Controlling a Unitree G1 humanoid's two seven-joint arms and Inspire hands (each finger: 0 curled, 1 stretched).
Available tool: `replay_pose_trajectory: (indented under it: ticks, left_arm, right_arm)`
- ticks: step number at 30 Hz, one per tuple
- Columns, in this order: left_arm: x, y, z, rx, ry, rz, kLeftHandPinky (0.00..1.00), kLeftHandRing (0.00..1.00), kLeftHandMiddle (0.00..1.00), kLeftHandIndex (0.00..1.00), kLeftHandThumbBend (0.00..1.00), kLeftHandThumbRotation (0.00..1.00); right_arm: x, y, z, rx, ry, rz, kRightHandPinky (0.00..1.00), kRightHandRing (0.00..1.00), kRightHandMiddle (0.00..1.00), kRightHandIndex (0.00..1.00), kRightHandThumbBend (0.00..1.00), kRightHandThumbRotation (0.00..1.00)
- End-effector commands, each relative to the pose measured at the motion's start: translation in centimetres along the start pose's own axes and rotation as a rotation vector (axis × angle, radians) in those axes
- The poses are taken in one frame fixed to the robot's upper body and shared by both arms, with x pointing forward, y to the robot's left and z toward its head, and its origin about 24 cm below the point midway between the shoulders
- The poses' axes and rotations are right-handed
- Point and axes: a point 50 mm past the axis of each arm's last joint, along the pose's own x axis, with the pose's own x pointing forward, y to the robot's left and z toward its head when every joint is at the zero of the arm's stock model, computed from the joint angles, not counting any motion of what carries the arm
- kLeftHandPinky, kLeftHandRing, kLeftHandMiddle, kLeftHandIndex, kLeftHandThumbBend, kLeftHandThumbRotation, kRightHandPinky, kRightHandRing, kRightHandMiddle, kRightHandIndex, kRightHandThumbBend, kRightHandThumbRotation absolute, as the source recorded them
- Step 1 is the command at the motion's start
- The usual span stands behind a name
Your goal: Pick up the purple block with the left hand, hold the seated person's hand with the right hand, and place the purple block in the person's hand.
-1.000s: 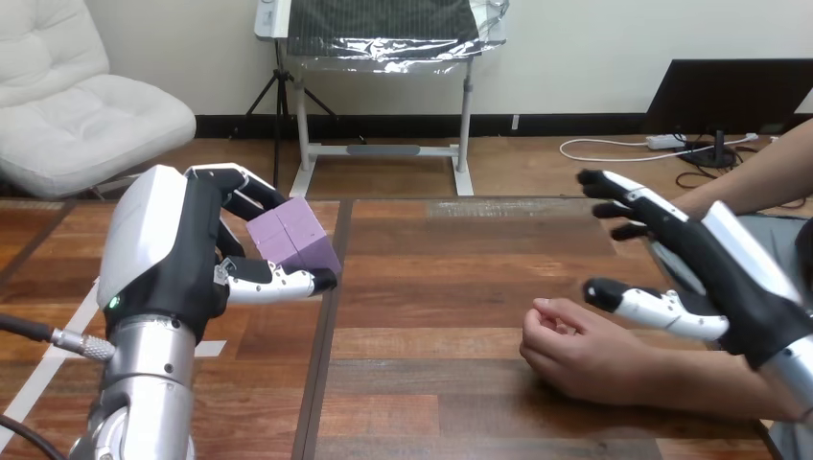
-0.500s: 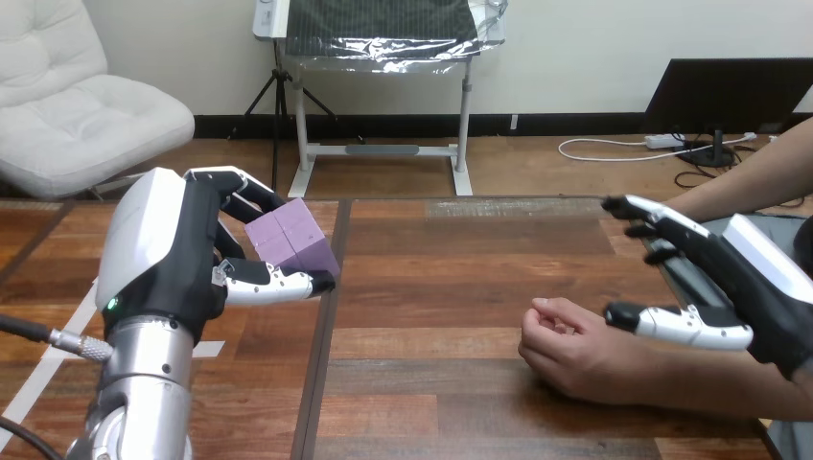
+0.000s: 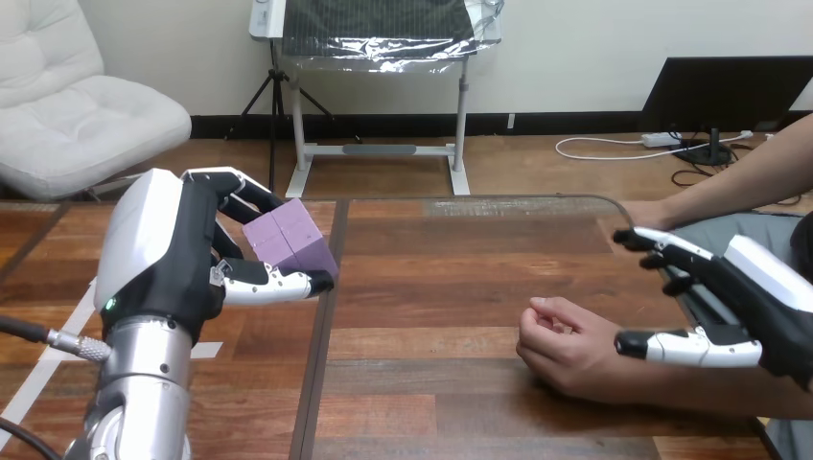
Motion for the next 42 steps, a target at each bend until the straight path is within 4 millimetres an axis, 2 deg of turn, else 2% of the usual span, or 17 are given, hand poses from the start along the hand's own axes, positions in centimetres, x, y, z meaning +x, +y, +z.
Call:
replay_pose_trajectory:
  ticks: [1,22,32,42]
  left_arm:
    - [0.3,1.3,1.2,-0.013,-0.061,0.062,0.17,0.24,0.33,0.44,0.73,0.00]
    - [0.3,1.3,1.0,-0.024,-0.056,0.052,0.18,0.26,0.35,0.44,0.72,0.00]
    - [0.4,1.2,1.0,-0.025,-0.056,0.049,0.19,0.26,0.35,0.44,0.72,0.00]
    - [0.4,1.1,1.0,-0.026,-0.055,0.048,0.18,0.25,0.34,0.44,0.72,0.00]
  right_arm:
    - [1.3,-2.7,1.1,-0.071,-0.041,-0.026,0.73,0.86,0.91,0.91,0.95,0.65]
    - [1.1,-2.2,-0.1,-0.130,0.031,0.096,0.70,0.85,0.89,0.90,1.00,0.55]
    - [1.1,-1.7,-0.5,-0.153,0.050,0.130,0.79,0.86,0.88,0.90,1.00,0.48]
    - [1.2,-1.4,-1.0,-0.203,0.081,0.188,0.86,0.88,0.89,0.90,1.00,0.45]
